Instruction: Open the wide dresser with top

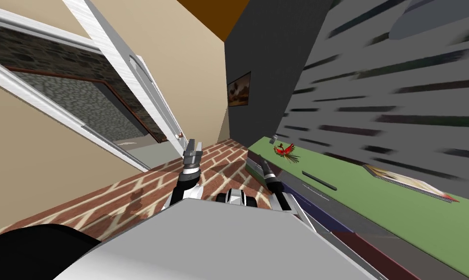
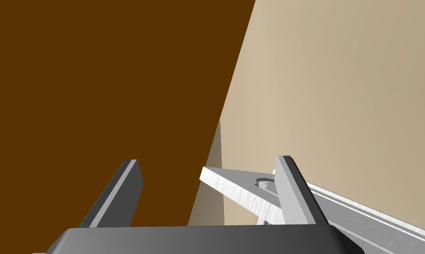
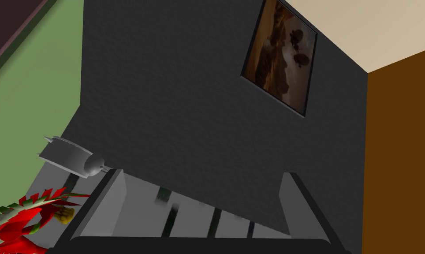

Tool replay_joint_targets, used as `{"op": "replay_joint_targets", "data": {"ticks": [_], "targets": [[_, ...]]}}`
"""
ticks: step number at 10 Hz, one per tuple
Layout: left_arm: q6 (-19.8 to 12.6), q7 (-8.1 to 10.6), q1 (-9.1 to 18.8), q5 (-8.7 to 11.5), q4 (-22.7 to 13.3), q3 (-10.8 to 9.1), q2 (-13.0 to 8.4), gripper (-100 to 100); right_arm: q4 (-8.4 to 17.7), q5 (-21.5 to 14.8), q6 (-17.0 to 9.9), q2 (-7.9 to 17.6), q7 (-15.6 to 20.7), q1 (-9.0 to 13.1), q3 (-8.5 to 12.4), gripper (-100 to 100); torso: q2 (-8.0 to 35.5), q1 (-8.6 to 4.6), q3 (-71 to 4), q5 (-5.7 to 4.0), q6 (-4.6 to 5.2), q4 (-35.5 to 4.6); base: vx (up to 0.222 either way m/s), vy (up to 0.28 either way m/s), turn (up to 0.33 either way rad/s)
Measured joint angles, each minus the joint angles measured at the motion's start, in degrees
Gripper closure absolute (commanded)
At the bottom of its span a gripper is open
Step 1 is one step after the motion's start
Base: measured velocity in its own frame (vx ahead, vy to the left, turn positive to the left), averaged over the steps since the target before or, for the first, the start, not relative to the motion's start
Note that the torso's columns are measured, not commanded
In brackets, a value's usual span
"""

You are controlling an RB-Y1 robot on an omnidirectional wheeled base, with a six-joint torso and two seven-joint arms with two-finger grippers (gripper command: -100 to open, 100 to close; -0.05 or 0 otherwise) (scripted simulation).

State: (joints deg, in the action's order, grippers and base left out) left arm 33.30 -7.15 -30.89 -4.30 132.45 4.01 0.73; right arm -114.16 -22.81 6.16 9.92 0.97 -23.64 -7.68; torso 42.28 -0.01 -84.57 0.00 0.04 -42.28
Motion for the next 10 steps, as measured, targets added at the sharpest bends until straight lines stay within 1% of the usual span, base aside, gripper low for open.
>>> {"op": "replay_joint_targets", "data": {"ticks": [1, 2, 3, 5, 6, 7, 8, 9, 10], "targets": [[0.0, 0.0, 0.0, 0.0, 0.0, 0.0, 0.0, 0, 0.9, -1.6, -2.3, 0.4, 0.3, 0.4, -0.6, -100, 0.0, 0.02, 0.0, 0.0, -0.05, 0.0, 0.008, 0.017, 0.123], [0.0, 0.0, 0.0, 0.0, 0.0, 0.0, 0.0, 0, 2.9, -2.9, -4.0, 0.3, 0.6, 1.4, -0.7, -100, 0.0, -0.02, 0.0, -0.01, -0.02, 0.0, 0.011, 0.023, 0.255], [0.0, 0.0, 0.0, 0.0, 0.0, 0.0, 0.0, 0, 5.1, -4.7, -5.9, 0.0, 1.2, 2.1, -1.2, -100, 0.0, 0.02, 0.0, -0.01, -0.06, 0.0, 0.014, 0.019, 0.115], [0.0, 0.0, 0.0, 0.0, 0.0, 0.0, 0.0, 0, 7.6, -7.5, -9.0, 0.8, 1.8, 2.1, -1.7, -100, 0.0, 0.02, 0.0, 0.0, -0.05, 0.0, 0.02, 0.022, 0.15], [0.0, 0.0, 0.0, 0.0, 0.0, 0.0, 0.0, 0, 9.5, -9.1, -9.7, 0.3, 2.2, 2.0, -1.6, -100, 0.0, 0.0, 0.0, 0.0, -0.01, 0.0, 0.015, 0.026, 0.213], [0.0, 0.0, 0.0, 0.0, 0.0, 0.0, 0.0, 0, 11.0, -10.8, -11.2, 0.7, 2.6, 2.4, -2.2, -100, 0.0, 0.03, 0.0, 0.0, -0.06, 0.0, 0.014, 0.019, 0.15], [0.0, 0.0, 0.0, 0.0, 0.0, 0.0, 0.0, 0, 11.7, -12.1, -13.2, 0.9, 2.8, 2.6, -2.6, -100, 0.0, 0.0, 0.0, 0.0, -0.02, 0.0, 0.02, 0.019, 0.213], [0.0, 0.0, 0.0, 0.0, 0.0, 0.0, 0.0, 0, 14.0, -13.9, -14.5, 0.8, 3.2, 3.5, -2.6, -100, 0.0, 0.0, 0.0, -0.01, -0.05, 0.0, 0.02, 0.012, 0.112], [0.0, 0.0, 0.0, 0.0, 0.0, 0.0, 0.0, 0, 15.4, -15.1, -16.2, 1.1, 3.4, 4.0, -2.9, -100, 0.0, -0.02, 0.0, -0.01, -0.01, 0.0, 0.011, 0.005, -0.021]]}}
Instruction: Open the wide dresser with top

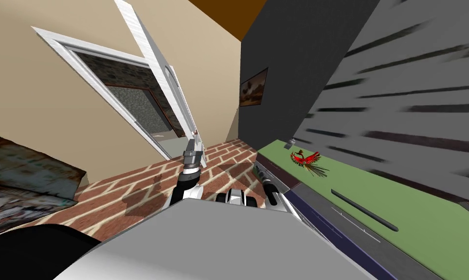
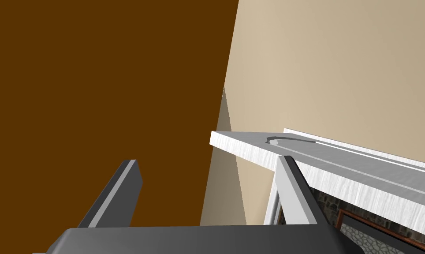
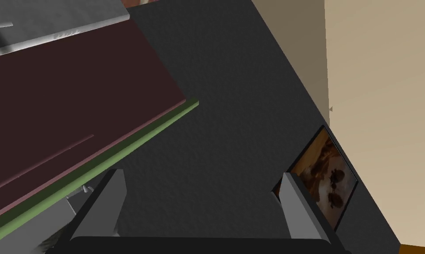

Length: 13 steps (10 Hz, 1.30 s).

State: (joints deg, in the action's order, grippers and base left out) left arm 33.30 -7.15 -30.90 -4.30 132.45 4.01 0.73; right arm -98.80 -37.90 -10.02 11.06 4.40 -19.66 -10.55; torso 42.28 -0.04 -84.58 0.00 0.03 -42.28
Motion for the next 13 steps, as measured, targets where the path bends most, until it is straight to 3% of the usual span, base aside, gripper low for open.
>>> {"op": "replay_joint_targets", "data": {"ticks": [7, 8, 13], "targets": [[0.0, 0.0, 0.0, 0.0, 0.0, 0.0, 0.0, 0, 6.6, -7.2, -8.6, 0.2, 1.3, 0.9, -0.9, -100, 0.0, 0.03, 0.0, 0.01, -0.01, 0.0, 0.02, 0.009, 0.115], [0.0, 0.0, 0.0, 0.0, 0.0, 0.0, 0.0, 0, 7.2, -7.6, -10.9, 1.3, 1.9, 1.3, -1.8, -100, 0.0, 0.06, 0.0, 0.01, -0.06, 0.0, 0.027, 0.005, 0.121], [0.0, 0.0, 0.0, 0.0, 0.0, 0.0, 0.0, 0, 14.3, -14.6, -19.1, 0.8, 3.4, 2.7, -2.3, -100, 0.0, 0.03, 0.0, 0.01, -0.01, 0.0, 0.035, -0.002, 0.104]]}}
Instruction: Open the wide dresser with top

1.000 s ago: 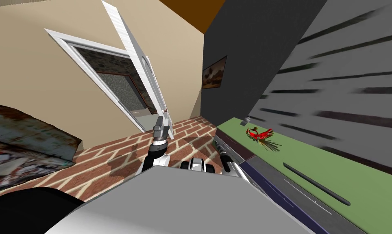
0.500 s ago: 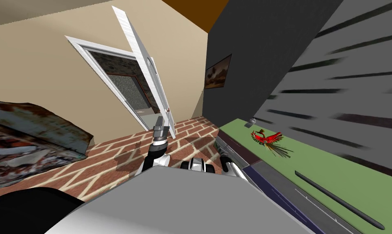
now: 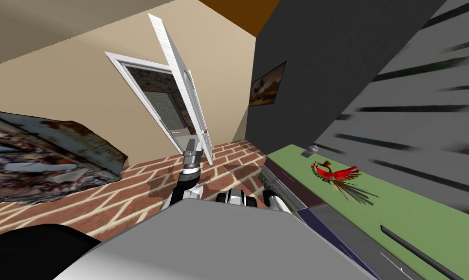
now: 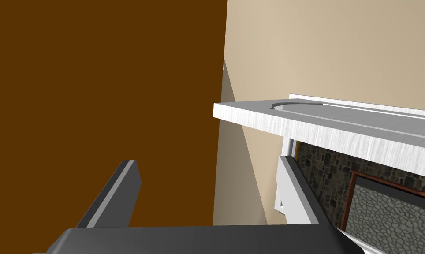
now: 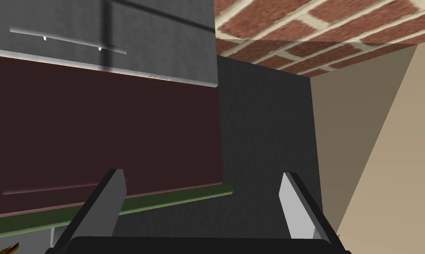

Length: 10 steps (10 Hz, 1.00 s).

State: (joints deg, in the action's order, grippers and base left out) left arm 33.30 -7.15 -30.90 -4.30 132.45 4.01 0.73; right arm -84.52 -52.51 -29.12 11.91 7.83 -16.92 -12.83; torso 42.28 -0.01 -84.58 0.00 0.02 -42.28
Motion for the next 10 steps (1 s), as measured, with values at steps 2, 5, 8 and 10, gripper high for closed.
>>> {"op": "replay_joint_targets", "data": {"ticks": [2, 5, 8, 10], "targets": [[0.0, 0.0, 0.0, 0.0, 0.0, 0.0, 0.0, 0, 3.3, -2.8, -2.0, -0.4, -0.2, 0.9, 0.2, -100, 0.0, 0.01, 0.0, -0.01, -0.05, 0.0, 0.031, -0.004, 0.134], [0.0, 0.0, 0.0, 0.0, 0.0, 0.0, 0.0, 0, 7.0, -6.7, -6.3, -0.4, 0.6, 0.7, -0.2, -100, 0.0, -0.02, 0.0, 0.0, 0.0, 0.0, 0.047, -0.013, 0.114], [0.0, 0.0, 0.0, 0.0, 0.0, 0.0, 0.0, 0, 11.4, -10.6, -11.0, -0.4, 1.5, 1.8, -0.2, -100, 0.0, -0.02, 0.0, -0.01, -0.03, 0.0, 0.048, -0.021, 0.089], [0.0, 0.0, 0.0, 0.0, 0.0, 0.0, 0.0, 0, 14.2, -12.5, -13.7, -0.8, 1.3, 2.5, -0.3, -100, 0.1, 0.06, 0.1, 0.01, -0.01, 0.0, 0.024, -0.01, 0.038]]}}
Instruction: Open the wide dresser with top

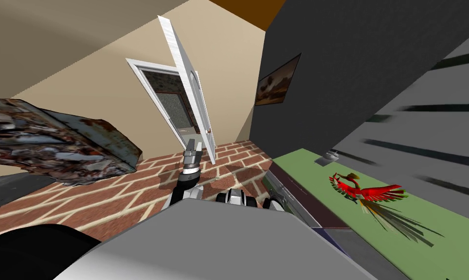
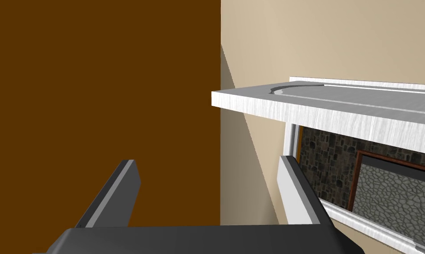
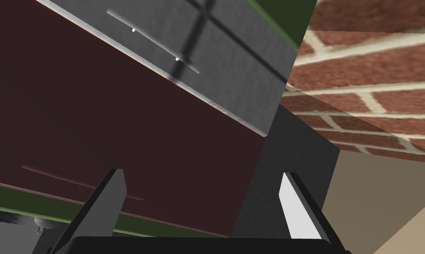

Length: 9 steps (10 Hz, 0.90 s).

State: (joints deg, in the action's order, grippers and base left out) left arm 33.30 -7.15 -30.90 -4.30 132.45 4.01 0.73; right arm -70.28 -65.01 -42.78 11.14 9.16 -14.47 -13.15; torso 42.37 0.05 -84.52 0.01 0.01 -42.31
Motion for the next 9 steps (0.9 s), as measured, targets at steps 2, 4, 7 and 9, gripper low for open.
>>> {"op": "replay_joint_targets", "data": {"ticks": [2, 4, 7, 9], "targets": [[0.0, 0.0, 0.0, 0.0, 0.0, 0.0, 0.0, 0, 2.6, -2.2, -2.9, -0.2, 0.6, 0.4, 0.0, -100, -0.1, -0.07, -0.1, -0.01, 0.0, 0.0, 0.046, -0.023, 0.1], [0.0, 0.0, 0.0, 0.0, 0.0, 0.0, 0.0, 0, 4.1, -4.2, -5.9, -0.1, 1.6, 0.0, 0.1, -100, -0.1, -0.08, -0.1, -0.02, 0.0, 0.0, 0.037, -0.02, 0.02], [0.0, 0.0, 0.0, 0.0, 0.0, 0.0, 0.0, 0, 8.2, -6.9, -8.9, -0.2, 1.3, 1.2, 0.2, -100, -0.1, -0.06, 0.0, -0.02, 0.0, 0.0, 0.039, -0.025, 0.08], [0.0, 0.0, 0.0, 0.0, 0.0, 0.0, 0.0, 0, 11.7, -9.2, -11.4, -0.2, 1.2, 1.9, 0.3, -100, -0.1, -0.07, -0.1, -0.02, 0.0, 0.0, 0.048, -0.033, 0.063]]}}
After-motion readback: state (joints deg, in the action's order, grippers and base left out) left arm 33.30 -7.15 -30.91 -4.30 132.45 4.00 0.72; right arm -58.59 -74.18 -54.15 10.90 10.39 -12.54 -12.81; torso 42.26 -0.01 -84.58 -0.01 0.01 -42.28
